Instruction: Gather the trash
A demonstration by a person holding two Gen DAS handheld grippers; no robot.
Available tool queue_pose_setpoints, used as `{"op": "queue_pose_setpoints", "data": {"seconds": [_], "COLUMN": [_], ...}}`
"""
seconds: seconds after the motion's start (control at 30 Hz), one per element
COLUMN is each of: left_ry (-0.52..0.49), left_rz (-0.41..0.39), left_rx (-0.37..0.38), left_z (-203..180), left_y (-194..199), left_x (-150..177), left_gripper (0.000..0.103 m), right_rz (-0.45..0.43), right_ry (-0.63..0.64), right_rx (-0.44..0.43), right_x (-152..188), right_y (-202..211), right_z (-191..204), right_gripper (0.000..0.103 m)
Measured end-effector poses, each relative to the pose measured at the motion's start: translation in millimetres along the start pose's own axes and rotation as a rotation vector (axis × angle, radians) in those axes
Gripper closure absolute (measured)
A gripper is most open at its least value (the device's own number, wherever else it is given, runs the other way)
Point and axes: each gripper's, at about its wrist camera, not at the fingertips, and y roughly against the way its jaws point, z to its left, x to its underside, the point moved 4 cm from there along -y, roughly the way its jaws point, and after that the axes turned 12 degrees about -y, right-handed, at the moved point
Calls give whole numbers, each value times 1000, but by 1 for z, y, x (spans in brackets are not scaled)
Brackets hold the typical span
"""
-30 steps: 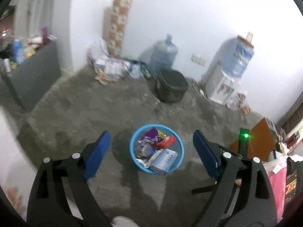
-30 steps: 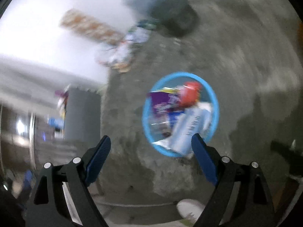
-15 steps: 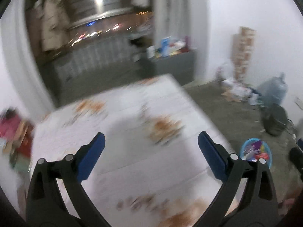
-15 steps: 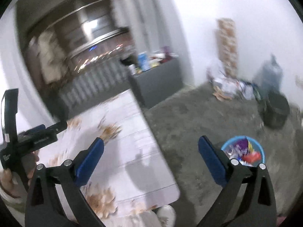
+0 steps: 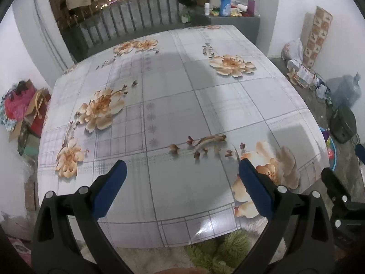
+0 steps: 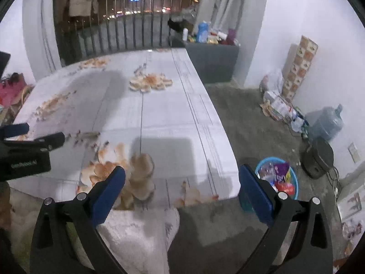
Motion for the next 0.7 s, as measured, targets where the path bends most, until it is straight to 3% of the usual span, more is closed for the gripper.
{"op": "queue_pose_setpoints", "data": {"seconds": [0.3,0.7], "left_ry": [-41,-41], "left_rz": [-19,-21], "left_rx": [16,24], "left_z": [-4,-4], "left_y": [-3,-3], "left_x": [-9,-12], "left_gripper": [9,9], "right_rz": [25,28], "right_ry": [-30,-25], "right_rx": [119,149], "right_x": [7,6], "right_y": [-5,-3], "right_z": [-19,-24], "right_gripper": [6,6]}}
